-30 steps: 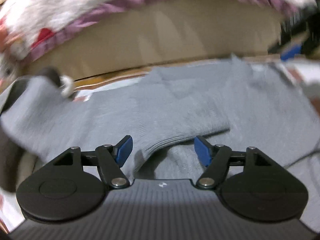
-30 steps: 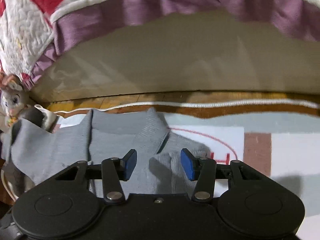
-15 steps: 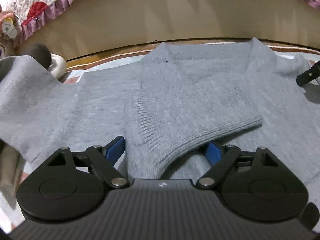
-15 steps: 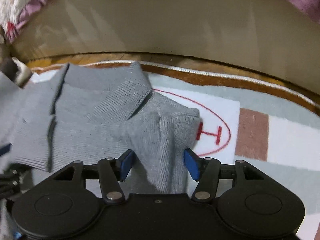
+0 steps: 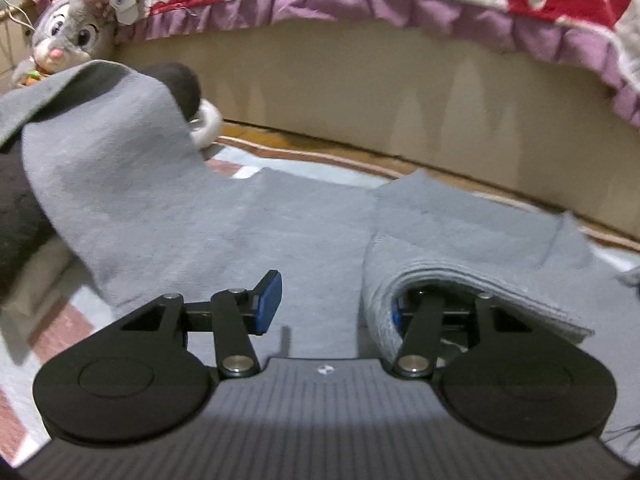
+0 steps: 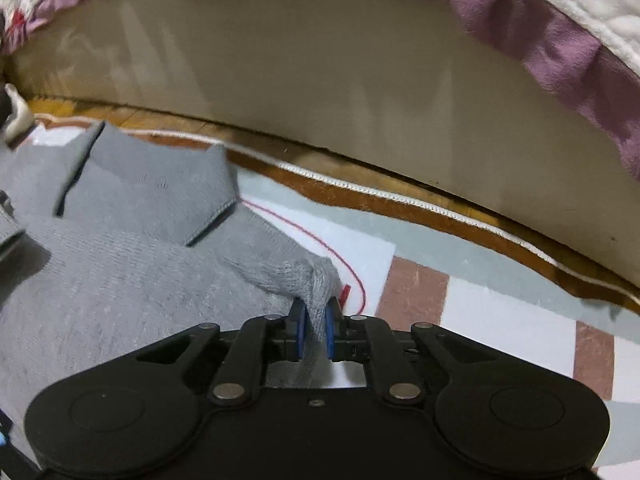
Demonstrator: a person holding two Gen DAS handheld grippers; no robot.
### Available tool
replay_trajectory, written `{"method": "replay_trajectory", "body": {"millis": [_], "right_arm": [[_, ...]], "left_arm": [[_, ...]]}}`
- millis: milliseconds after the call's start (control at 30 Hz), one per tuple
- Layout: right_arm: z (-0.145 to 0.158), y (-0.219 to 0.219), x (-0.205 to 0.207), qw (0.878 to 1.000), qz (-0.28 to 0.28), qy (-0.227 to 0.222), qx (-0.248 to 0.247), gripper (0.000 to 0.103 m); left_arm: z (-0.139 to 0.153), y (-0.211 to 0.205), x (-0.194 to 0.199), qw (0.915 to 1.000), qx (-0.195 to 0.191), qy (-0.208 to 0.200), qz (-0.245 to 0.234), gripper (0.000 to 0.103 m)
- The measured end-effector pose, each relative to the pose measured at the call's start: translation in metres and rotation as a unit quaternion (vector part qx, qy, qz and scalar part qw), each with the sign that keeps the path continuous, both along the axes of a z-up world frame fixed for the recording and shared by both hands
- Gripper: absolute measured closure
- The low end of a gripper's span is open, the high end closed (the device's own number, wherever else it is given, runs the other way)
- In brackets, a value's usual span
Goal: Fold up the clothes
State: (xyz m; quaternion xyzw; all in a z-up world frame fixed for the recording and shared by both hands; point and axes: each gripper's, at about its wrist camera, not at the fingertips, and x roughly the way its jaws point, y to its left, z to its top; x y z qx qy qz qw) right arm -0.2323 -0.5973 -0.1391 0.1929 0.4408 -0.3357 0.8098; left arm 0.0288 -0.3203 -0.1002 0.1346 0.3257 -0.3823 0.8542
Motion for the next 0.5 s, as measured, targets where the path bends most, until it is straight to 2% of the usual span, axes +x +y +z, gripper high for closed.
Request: {"method": "replay_trajectory", "body": {"millis": [133, 200, 267, 333, 367, 433, 500], "right_arm": [[-0.008, 0.000, 0.003, 1.000, 0.011, 0.026, -0.004, 0.093], [-0.012, 0.001, 0.004, 0.999, 0.016, 0.039, -0.007, 0.093], [-0.016, 0.000, 0.006, 0.999, 0.017, 0.047, -0.009, 0.093], [-0.015, 0.000, 0.005, 0.999, 0.012, 0.045, -0.004, 0.093], [-0.014, -0.001, 0.004, 0.999, 0.009, 0.043, -0.002, 0.093], [-0.014, -0.001, 0.003, 0.999, 0.006, 0.047, -0.004, 0.093], [-0.013, -0.001, 0.002, 0.999, 0.003, 0.053, -0.007, 0.093]], "left_arm": [[-0.003, 0.003, 0.013, 0.9999, 0.003, 0.003, 0.010, 0.051], [-0.001, 0.008, 0.021, 0.9989, -0.026, 0.037, 0.014, 0.054], [0.002, 0.018, 0.032, 0.9928, -0.074, 0.088, 0.032, 0.056], [0.002, 0.022, 0.039, 0.9889, -0.085, 0.112, 0.048, 0.066], [0.003, 0.024, 0.041, 0.9882, -0.084, 0.116, 0.055, 0.069], [0.004, 0.024, 0.041, 0.9924, -0.055, 0.090, 0.063, 0.074], [0.005, 0.031, 0.046, 0.9928, -0.040, 0.077, 0.083, 0.075]]}}
